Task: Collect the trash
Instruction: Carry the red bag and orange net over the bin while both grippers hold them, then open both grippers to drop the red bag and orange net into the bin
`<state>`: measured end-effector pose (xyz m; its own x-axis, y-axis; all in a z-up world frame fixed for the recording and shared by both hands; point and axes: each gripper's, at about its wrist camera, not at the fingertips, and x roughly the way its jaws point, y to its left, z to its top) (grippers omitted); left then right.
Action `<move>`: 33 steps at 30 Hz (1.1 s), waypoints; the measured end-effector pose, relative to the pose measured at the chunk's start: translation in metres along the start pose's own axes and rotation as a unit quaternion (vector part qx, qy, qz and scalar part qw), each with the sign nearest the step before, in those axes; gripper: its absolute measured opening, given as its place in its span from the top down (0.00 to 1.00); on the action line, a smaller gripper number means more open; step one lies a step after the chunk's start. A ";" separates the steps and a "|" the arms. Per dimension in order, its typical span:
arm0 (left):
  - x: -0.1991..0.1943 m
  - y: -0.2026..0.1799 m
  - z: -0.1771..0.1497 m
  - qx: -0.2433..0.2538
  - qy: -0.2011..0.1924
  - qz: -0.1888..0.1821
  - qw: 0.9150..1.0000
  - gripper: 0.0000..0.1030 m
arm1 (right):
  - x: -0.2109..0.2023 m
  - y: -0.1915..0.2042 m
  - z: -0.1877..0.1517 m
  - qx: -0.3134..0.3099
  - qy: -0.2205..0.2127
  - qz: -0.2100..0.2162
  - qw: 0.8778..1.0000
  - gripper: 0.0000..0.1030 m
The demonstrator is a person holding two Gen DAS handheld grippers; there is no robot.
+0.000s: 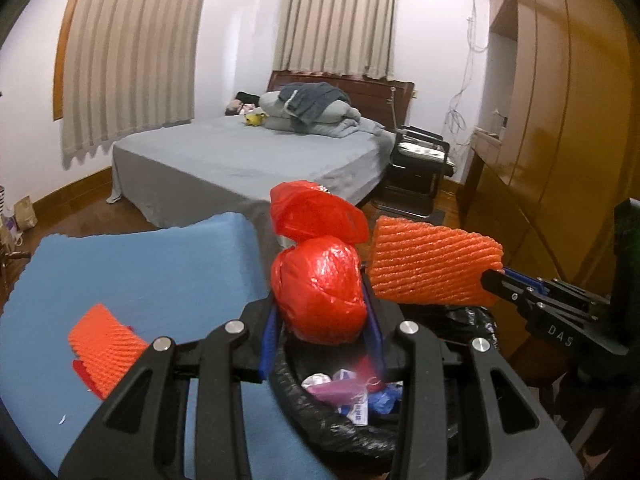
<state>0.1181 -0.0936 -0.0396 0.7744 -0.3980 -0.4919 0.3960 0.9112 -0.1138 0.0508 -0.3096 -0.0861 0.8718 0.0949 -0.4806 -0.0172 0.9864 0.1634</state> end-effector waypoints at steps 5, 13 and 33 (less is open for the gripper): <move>0.019 -0.018 -0.002 0.013 0.009 -0.018 1.000 0.66 | 0.000 -0.017 -0.005 0.010 0.005 -0.016 1.000 0.83; 0.049 -0.039 -0.018 0.030 0.035 -0.055 0.997 0.66 | 0.012 -0.042 -0.021 0.030 0.029 -0.042 0.998 0.83; 0.096 -0.043 -0.030 0.031 0.078 -0.088 0.993 0.36 | 0.045 -0.072 -0.053 0.048 0.084 -0.073 0.993 0.79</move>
<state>0.1602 -0.1678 -0.1078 0.6065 -0.5242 -0.5978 0.5512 0.8191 -0.1591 0.0658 -0.3697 -0.1653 0.7671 -0.0186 -0.6413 0.1565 0.9748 0.1590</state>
